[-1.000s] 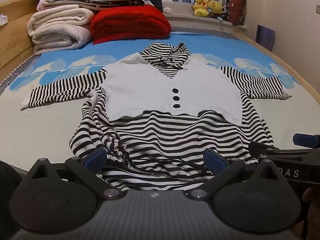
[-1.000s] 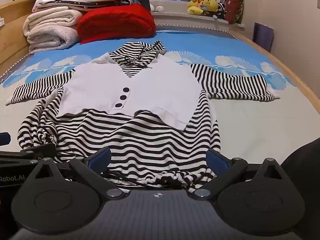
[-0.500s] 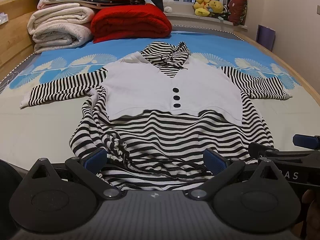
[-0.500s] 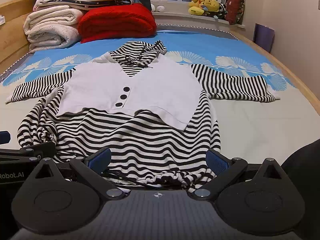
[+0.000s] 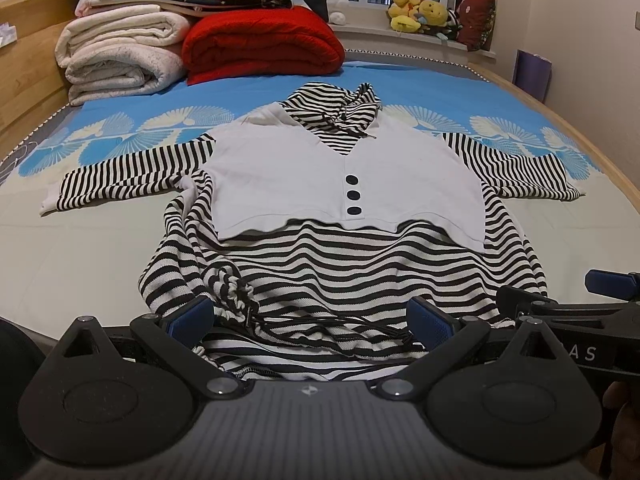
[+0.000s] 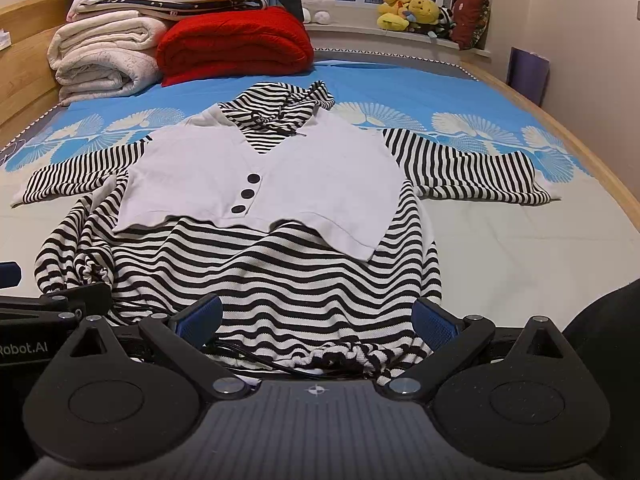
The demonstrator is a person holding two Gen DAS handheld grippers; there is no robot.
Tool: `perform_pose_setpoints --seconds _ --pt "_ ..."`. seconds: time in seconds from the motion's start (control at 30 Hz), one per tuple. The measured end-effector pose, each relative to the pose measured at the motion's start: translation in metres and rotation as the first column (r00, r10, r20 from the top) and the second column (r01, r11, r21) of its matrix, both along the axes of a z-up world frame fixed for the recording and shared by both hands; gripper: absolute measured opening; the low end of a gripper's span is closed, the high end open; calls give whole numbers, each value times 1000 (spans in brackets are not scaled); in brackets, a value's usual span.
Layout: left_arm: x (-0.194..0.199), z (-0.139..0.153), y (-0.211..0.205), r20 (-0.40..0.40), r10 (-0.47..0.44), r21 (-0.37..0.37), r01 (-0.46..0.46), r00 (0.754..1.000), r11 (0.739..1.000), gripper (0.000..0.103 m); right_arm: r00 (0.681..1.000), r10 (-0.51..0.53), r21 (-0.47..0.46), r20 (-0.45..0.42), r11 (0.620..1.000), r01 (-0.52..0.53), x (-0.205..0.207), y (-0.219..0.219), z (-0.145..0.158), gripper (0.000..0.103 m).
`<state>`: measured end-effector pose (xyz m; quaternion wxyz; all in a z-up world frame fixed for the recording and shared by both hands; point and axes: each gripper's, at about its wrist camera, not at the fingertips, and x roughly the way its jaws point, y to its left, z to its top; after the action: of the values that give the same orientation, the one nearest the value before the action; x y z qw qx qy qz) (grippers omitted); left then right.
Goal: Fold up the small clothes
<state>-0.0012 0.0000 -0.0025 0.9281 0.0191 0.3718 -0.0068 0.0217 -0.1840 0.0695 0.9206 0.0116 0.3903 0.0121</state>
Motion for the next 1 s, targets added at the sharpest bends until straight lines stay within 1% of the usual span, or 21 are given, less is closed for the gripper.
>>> perform_pose_setpoints --seconds 0.23,0.33,0.37,0.4,0.43,0.47,0.5,0.53,0.57,0.6,0.63,0.67,0.73,0.77,0.8,0.83,0.87,0.9,0.93,0.97,1.0 --pt "1 1 2 -9 6 3 -6 1000 1000 102 1000 -1 -1 1 1000 1 0 0 0 100" --pt "10 11 6 -101 50 0 -51 994 999 102 1000 -8 10 2 1000 8 2 -2 1 100" --pt "13 17 8 -109 54 -7 -55 993 998 102 1000 -17 18 1 1000 17 3 -4 1 100" --pt "16 24 12 -86 44 -22 -46 995 999 102 1000 -30 26 -1 999 30 5 -6 0 99" --pt "20 27 15 -60 32 -22 -34 998 999 102 999 -44 30 -3 999 44 8 -8 1 99" --pt "27 28 20 -51 30 -14 -31 998 999 102 998 -63 36 -6 997 64 12 -11 1 97" --pt "36 27 26 -59 40 -3 -40 997 999 102 996 -84 41 -8 996 84 15 -15 1 97" --pt "48 23 34 -89 53 -7 -54 995 999 102 994 -105 47 -13 993 106 19 -20 2 97" --pt "60 17 42 -89 70 -4 -71 994 997 102 993 -114 53 -19 992 115 24 -25 2 97" --pt "72 11 50 -109 90 -3 -90 990 996 102 993 -116 54 -24 992 117 31 -29 2 96" --pt "85 3 61 -97 107 -34 -110 990 993 102 992 -120 48 -23 991 121 37 -34 3 96" --pt "99 -5 71 -125 114 -79 -125 986 989 102 991 -130 35 -15 991 131 45 -41 3 96" --pt "120 -20 88 -139 137 -87 -150 981 985 102 988 -156 7 -16 988 156 57 -52 0 96" --pt "128 -30 96 -148 149 -94 -164 978 982 102 986 -165 -3 -30 986 165 63 -58 -4 95" --pt "135 -40 105 -172 164 -74 -179 971 981 102 984 -172 -10 -52 985 171 69 -63 -11 91" --pt "141 -52 113 -209 175 -75 -194 962 978 102 981 -180 -19 -78 984 179 74 -67 -20 89" --pt "146 -65 121 -276 196 -83 -226 941 971 102 974 -192 -28 -117 981 190 80 -71 -30 86" --pt "149 -80 130 -347 225 -101 -275 910 956 102 967 -206 -32 -152 979 203 84 -74 -40 84" --pt "150 -90 139 -388 246 -117 -312 888 943 95 957 -219 -32 -187 976 217 88 -77 -50 82" --pt "151 -100 146 -431 250 -136 -336 867 932 75 948 -230 -31 -219 973 229 92 -78 -59 79" --pt "150 -106 154 -466 244 -149 -347 850 926 63 939 -239 -30 -248 971 239 93 -80 -66 75"
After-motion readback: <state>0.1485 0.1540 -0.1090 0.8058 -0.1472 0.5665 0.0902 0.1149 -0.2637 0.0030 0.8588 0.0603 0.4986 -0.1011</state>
